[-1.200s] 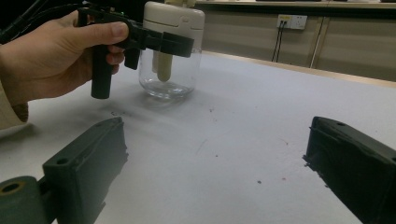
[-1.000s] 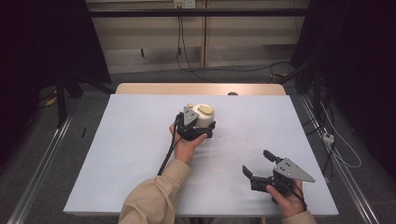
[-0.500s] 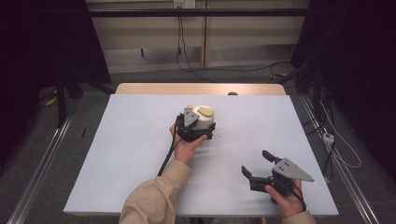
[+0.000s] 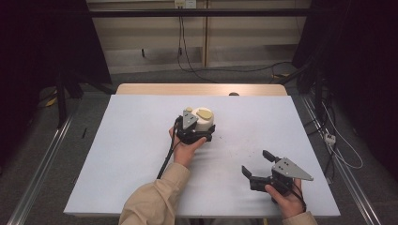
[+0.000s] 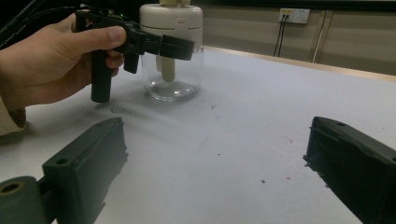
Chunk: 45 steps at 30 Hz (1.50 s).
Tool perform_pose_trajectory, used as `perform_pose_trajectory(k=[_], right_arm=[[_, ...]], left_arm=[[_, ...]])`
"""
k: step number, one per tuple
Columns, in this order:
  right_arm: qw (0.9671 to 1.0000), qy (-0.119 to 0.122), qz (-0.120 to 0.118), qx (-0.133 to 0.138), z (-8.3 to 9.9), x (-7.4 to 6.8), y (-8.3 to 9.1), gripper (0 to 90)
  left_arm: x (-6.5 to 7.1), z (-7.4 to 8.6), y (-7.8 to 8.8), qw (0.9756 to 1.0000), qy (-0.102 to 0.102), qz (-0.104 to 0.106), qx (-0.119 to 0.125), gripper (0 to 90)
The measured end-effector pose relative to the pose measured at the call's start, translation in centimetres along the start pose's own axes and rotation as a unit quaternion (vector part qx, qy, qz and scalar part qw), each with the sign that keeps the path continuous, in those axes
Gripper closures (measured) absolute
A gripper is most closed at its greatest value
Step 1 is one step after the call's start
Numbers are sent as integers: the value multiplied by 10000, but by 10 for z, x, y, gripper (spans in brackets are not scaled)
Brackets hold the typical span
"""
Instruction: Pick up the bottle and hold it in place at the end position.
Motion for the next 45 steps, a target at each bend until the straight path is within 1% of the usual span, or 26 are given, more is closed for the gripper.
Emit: perform_pose_trajectory(k=[3, 9, 10, 11, 13, 16, 23, 26, 27, 30, 32, 35, 37, 38, 41, 43, 45], right_arm=[[10000, -14, 11, -28, 0, 1, -1, 43], [9999, -65, 31, -72, 0, 1, -7, 43], [9999, -41, 34, -90, 0, 0, -9, 43], [9999, -42, 32, -89, -1, 0, -10, 43], [9999, -28, 35, -106, -2, 1, -12, 43], [9999, -96, 32, -129, -3, 0, -16, 43], [9997, -49, 41, -221, -7, 0, -25, 43], [9996, -139, 35, -250, -8, 1, -28, 43], [9995, -183, 29, -252, -9, 1, -29, 43], [9995, -157, 32, -279, -11, 2, -34, 46], [9993, -226, 28, -285, -12, 1, -37, 47], [9993, -220, 17, -306, -14, 0, -40, 47], [9992, -213, 8, -326, -16, -1, -43, 47], [9993, -159, 1, -333, -17, -2, -44, 48], [9988, -99, 55, -469, -18, -3, -48, 63], [9990, -142, 10, -429, -20, -4, -51, 66], [9989, -141, 4, -449, -23, -6, -54, 64]], left_arm=[[0, 2, 1, 10000, 29, -2, 27, 52], [-1, 4, 3, 10000, 13, 20, 49, 52], [-1, 4, 3, 10000, -6, 21, 53, 52], [-1, 5, 3, 10000, 28, 18, 64, 52], [-1, 5, 3, 10000, 30, 19, 66, 52], [-1, 5, 3, 10000, 20, 24, 64, 52], [-1, 5, 3, 10000, -3, 38, 61, 52], [-1, 5, 3, 10000, 13, 27, 67, 51], [-1, 5, 3, 10000, -18, 24, 63, 52], [-1, 5, 3, 10000, -11, 27, 61, 52], [-1, 5, 3, 10000, -7, 31, 60, 52], [-1, 5, 3, 10000, -34, 21, 57, 52], [0, 5, 3, 10000, -3, 16, 72, 52], [0, 5, 3, 10000, -4, 13, 73, 52], [-1, 5, 3, 10000, -31, 19, 56, 52], [-1, 5, 3, 10000, -6, 16, 72, 52], [0, 5, 3, 10000, -5, 13, 75, 52]])
Point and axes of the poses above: each handheld gripper's, and its own axes: y roughly backward along the jaws, z roughly out of its underside, x roughly to its right, the point moved 5 cm from there along -y, roughly forward along the jaws, and after that the axes turned 2 degrees about z, right-handed, at the moved point
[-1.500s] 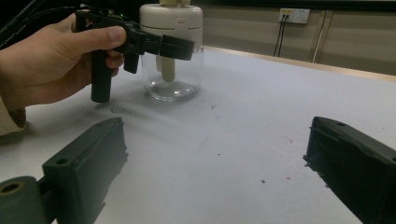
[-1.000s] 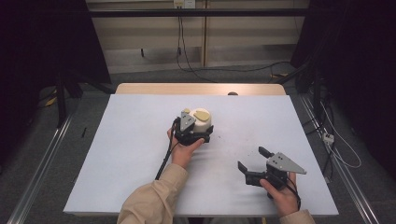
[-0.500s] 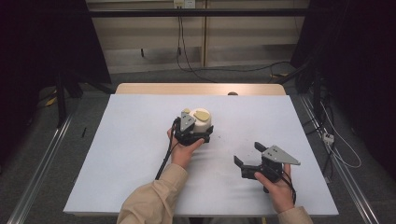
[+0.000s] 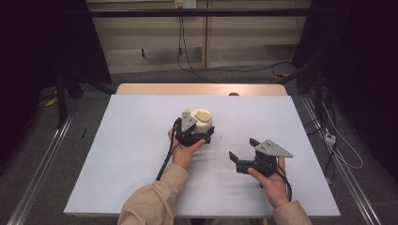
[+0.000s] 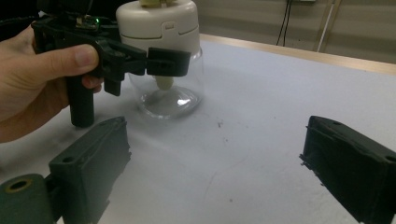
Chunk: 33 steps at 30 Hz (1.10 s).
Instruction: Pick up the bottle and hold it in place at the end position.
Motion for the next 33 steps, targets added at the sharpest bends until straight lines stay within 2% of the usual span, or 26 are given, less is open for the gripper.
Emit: perform_pose_trajectory(k=[12, 19, 33], right_arm=[[10000, 8, -86, 50, -18, -10, -15, 66], [9999, -35, -96, 94, -27, -11, -22, 75], [9997, -34, -241, 10, -36, -13, -34, 153]], left_arm=[[0, 0, 0, 10000, -3, 0, 5, 52], [0, 0, 0, 10000, -12, -4, -5, 52], [0, 0, 0, 10000, -8, -8, 9, 52]])
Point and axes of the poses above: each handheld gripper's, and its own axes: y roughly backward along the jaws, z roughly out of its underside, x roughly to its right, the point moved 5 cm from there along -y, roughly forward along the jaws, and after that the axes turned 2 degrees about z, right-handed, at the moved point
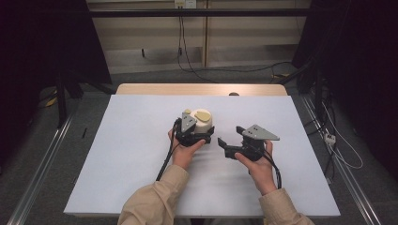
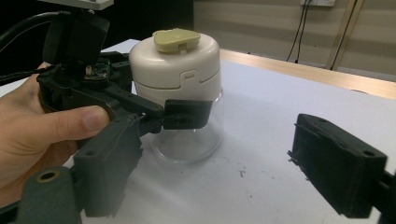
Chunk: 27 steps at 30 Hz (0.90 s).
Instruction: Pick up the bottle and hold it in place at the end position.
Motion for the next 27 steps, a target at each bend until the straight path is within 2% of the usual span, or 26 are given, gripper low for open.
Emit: perform_pose_trajectory(k=[6, 27], right_arm=[[9999, 38, -81, -59, -1, -2, -5, 164], [9998, 50, -129, -112, -11, -1, -17, 255]], left_arm=[[0, 0, 0, 10000, 1, -1, 1, 52], [0, 0, 0, 10000, 0, -7, -3, 52]])
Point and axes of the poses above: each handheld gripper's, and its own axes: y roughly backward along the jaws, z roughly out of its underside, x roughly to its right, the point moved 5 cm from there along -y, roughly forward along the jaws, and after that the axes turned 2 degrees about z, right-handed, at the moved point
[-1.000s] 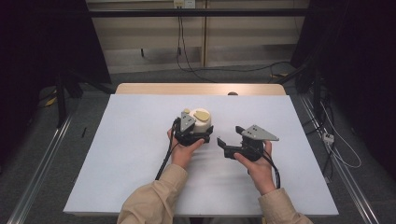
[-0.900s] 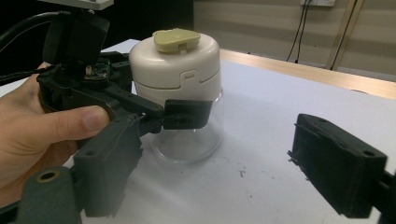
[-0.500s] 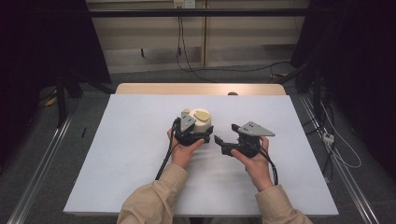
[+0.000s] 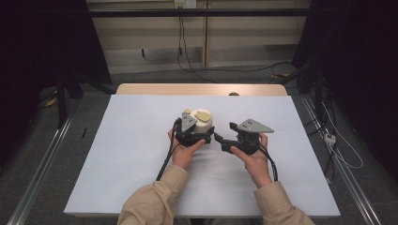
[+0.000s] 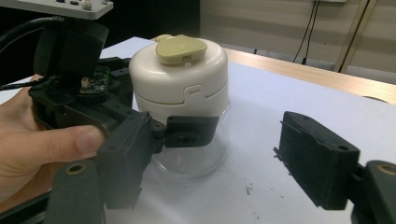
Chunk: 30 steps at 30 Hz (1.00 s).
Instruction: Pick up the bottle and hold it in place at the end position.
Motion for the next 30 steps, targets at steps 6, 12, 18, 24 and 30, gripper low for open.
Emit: perform_pose_trajectory(k=[6, 12, 18, 24, 30], right_arm=[[10000, 5, 9, -20, -2, 1, -4, 270], [10000, 12, 0, -42, -6, 0, -6, 274], [10000, 56, -14, -57, -10, -1, -9, 291], [10000, 41, -20, -68, -12, -1, -11, 352], [9999, 43, 34, -107, -11, 1, -12, 401]], left_arm=[[0, 0, 0, 10000, 1, -2, -4, 52], [0, 0, 0, 10000, -4, -2, -12, 52], [0, 0, 0, 10000, 0, -5, -11, 52], [0, 0, 0, 10000, 5, -7, -11, 52], [0, 0, 0, 10000, 3, -12, -14, 52]])
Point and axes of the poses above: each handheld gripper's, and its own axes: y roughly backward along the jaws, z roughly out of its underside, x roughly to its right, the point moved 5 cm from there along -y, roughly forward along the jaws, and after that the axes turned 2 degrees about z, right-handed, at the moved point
